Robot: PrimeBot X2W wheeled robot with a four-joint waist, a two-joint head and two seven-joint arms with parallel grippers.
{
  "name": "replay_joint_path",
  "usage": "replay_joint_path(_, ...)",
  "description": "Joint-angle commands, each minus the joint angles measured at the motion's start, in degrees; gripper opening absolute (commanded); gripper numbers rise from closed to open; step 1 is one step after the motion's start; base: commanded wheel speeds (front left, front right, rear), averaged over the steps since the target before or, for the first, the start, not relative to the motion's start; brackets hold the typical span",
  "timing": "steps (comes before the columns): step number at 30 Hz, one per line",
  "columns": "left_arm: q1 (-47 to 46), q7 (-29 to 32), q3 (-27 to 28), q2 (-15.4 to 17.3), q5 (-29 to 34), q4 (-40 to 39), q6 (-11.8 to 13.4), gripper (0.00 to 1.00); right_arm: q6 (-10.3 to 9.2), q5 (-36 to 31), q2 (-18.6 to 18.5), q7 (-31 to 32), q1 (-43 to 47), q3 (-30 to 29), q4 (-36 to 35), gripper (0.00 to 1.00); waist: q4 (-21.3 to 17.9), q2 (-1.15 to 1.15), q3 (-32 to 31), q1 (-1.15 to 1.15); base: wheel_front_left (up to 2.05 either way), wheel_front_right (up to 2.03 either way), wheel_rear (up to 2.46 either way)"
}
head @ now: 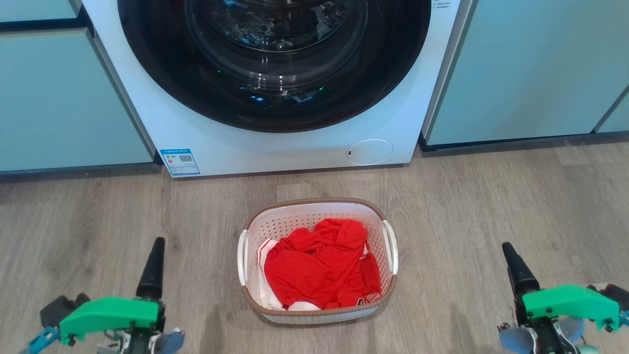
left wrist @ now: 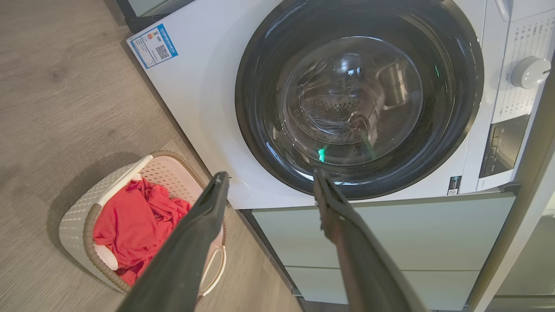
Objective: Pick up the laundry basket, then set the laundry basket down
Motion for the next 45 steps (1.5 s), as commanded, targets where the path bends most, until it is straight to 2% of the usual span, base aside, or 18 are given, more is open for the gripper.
replay_joint_path(1,-3.0,-0.8,-0.1,0.6,2.8,-2.9,0.4,1.0,0.13,-2.5,-0.6,-1.0,-3.1,0.7,-2.7,1.0,0.0,0.0,0.0,0.0,0.0,0.0,0.0)
replay_joint_path(11,-3.1,-2.3,-2.2,0.7,12.5,-5.3,2.3,1.0,0.16,-11.8,-0.6,-2.5,-3.6,2.6,-5.0,1.0,0.0,0.0,0.2,0.0,0.0,0.0,0.0)
replay_joint_path(24,-3.0,-4.6,-4.8,0.9,28.7,-7.9,4.8,1.0,0.2,-25.2,-0.8,-4.9,-3.9,5.3,-7.3,1.0,0.0,0.0,0.3,0.0,0.0,0.0,0.0)
replay_joint_path(45,-1.2,-8.1,-7.3,1.8,45.5,-9.3,8.0,1.0,0.27,-40.5,-0.9,-8.4,-4.1,9.2,-8.0,1.0,0.0,0.0,-0.1,0.0,0.0,0.0,0.0)
